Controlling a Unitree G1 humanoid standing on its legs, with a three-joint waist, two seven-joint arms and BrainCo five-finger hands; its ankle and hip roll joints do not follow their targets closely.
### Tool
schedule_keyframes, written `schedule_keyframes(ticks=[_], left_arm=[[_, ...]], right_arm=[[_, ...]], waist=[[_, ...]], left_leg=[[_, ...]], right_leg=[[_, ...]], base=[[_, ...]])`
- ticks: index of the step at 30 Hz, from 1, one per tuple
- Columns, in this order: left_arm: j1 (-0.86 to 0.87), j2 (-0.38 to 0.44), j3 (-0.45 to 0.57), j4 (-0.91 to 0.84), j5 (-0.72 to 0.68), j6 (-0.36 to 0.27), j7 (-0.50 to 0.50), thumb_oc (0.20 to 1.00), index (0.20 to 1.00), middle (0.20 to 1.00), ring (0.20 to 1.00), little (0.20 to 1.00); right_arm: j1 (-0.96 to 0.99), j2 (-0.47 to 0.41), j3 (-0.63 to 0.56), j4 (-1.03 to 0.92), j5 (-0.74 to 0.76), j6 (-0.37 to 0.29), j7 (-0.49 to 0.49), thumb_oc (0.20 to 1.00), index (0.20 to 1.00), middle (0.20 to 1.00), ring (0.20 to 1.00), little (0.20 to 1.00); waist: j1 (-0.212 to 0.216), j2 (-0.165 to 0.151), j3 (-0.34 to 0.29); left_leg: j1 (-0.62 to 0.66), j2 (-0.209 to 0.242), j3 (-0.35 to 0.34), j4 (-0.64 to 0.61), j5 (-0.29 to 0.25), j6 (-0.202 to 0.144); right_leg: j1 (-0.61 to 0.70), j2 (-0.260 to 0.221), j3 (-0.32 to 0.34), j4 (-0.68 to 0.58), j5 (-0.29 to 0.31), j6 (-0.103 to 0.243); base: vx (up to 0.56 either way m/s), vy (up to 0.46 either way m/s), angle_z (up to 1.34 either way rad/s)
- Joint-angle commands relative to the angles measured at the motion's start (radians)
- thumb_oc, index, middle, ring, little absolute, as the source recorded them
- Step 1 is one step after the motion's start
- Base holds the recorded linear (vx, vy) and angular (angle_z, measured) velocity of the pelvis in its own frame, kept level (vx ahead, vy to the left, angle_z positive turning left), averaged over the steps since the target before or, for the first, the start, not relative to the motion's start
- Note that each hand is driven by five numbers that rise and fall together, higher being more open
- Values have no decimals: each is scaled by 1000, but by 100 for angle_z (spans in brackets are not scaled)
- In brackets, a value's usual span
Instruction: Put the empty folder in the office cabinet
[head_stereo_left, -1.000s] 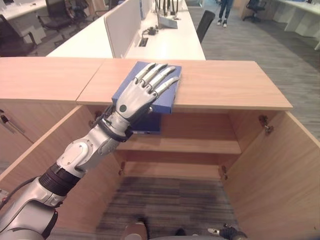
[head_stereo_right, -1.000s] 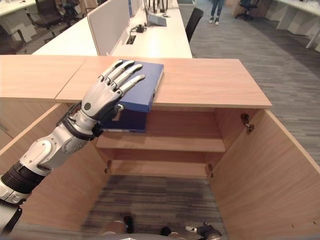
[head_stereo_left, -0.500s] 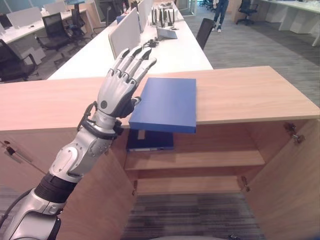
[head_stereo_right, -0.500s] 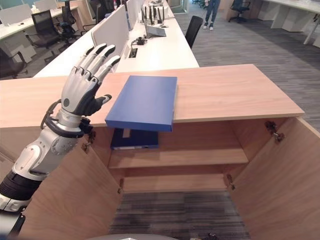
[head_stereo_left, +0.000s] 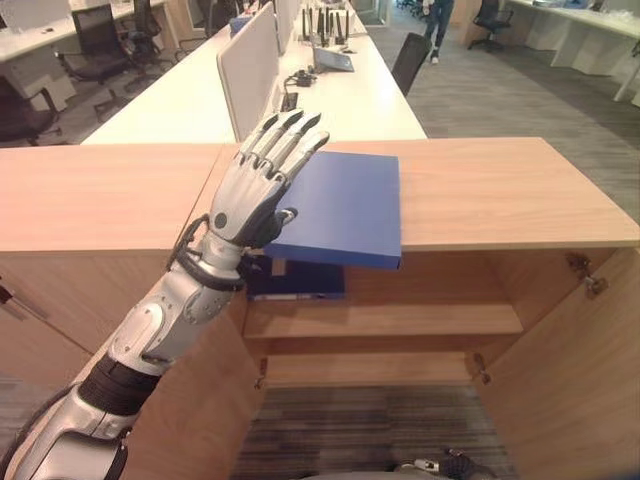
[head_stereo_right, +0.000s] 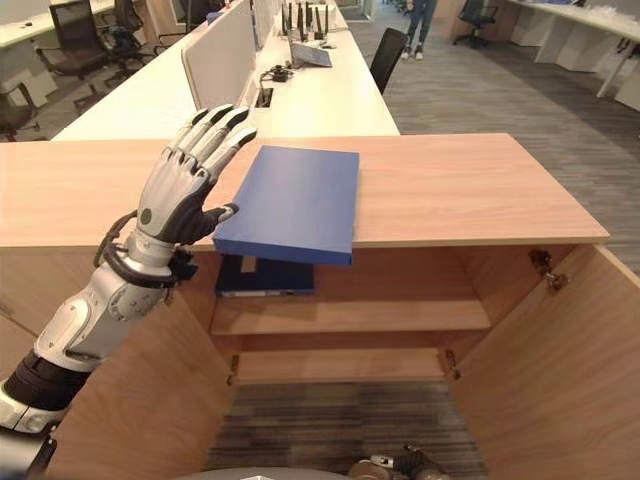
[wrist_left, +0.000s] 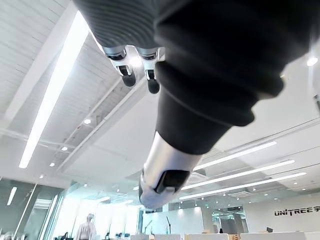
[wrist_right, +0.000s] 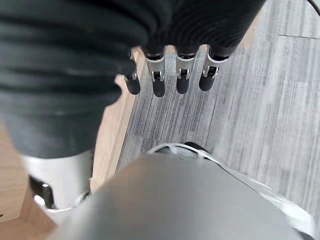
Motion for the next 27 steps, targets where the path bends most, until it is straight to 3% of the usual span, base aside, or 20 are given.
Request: schedule_keyframes(ticks=[1, 14, 15, 18, 19, 21, 27], left_arm=[[2, -16, 51, -72, -110, -31, -31, 1000, 1000, 1000, 1000, 1000], [24, -42, -3, -51, -184, -23, -60, 1000, 1000, 1000, 1000, 1000], [20, -44, -13, -42, -199, -22, -61, 1000, 1000, 1000, 1000, 1000], [14, -43, -18, -44, -210, -22, -65, 1000, 1000, 1000, 1000, 1000], [10, -48, -33, -40, -237, -24, -73, 1000, 1000, 1000, 1000, 1000], [8, -51, -39, -38, -247, -23, -79, 1000, 1000, 1000, 1000, 1000], [91, -69, -10, -81, -277, -29, -117, 1000, 1000, 1000, 1000, 1000]], right_arm=[[-13, 79, 43, 15, 3, -12, -3, 1000, 1000, 1000, 1000, 1000], [15, 109, 89, -16, -8, -27, -24, 1000, 1000, 1000, 1000, 1000], [11, 109, 105, -32, -13, -34, -31, 1000, 1000, 1000, 1000, 1000], [7, 109, 108, -39, -11, -36, -34, 1000, 1000, 1000, 1000, 1000], [0, 103, 112, -47, -3, -39, -49, 1000, 1000, 1000, 1000, 1000], [-5, 99, 107, -44, 0, -38, -55, 1000, 1000, 1000, 1000, 1000], [-4, 94, 89, -27, -9, -38, -63, 1000, 1000, 1000, 1000, 1000]], waist=[[6, -67, -51], [-17, -71, -49], [-17, -75, -19], [-18, -84, -1], [-13, -93, 33], [-14, -91, 40], [-1, -76, 30]], left_leg=[[-9, -34, 17, -4, -83, 19], [-4, 25, 15, -4, -77, -25], [-32, 57, 18, 79, -89, -47], [-80, 68, 18, 157, -98, -57], [-159, 90, 30, 288, -96, -67], [-192, 99, 36, 311, -89, -66], [-197, 52, 14, 197, -53, -49]], right_leg=[[72, 8, -2, -184, 95, 56], [101, 66, 8, -217, 68, 30], [103, 77, 4, -206, 52, 12], [98, 75, -5, -199, 49, 1], [109, 70, -29, -197, 36, -15], [110, 71, -39, -199, 33, -16], [117, 71, -32, -211, 37, -4]], base=[[128, -177, -4], [53, -116, -2], [-35, -152, 8], [-86, -141, 18], [-91, -109, 16], [-62, -56, 10], [36, 51, 5]])
